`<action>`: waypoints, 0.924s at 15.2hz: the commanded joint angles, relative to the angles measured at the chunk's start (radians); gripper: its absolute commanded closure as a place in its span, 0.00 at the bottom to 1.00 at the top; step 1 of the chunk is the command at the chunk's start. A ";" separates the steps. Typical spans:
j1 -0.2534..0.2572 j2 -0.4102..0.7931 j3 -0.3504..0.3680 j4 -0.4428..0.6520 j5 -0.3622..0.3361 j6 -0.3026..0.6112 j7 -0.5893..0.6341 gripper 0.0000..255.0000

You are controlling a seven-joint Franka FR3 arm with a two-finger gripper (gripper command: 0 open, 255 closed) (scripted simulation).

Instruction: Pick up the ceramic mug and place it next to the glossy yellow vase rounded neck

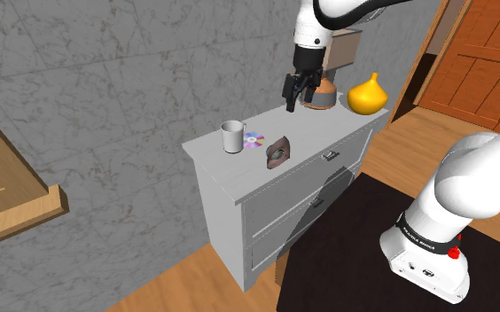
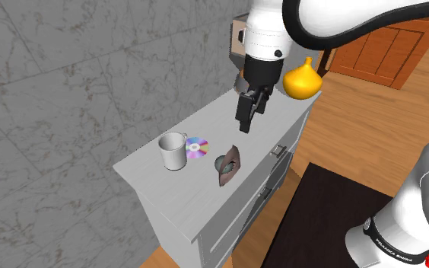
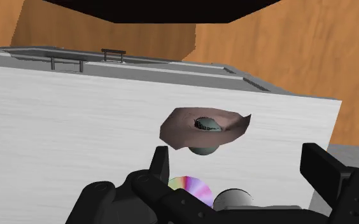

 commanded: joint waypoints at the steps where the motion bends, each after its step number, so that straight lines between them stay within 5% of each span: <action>1: 0.002 0.075 0.027 0.037 -0.007 0.037 0.036 0.00; 14: 0.029 0.607 0.125 0.425 -0.173 0.143 0.274 0.00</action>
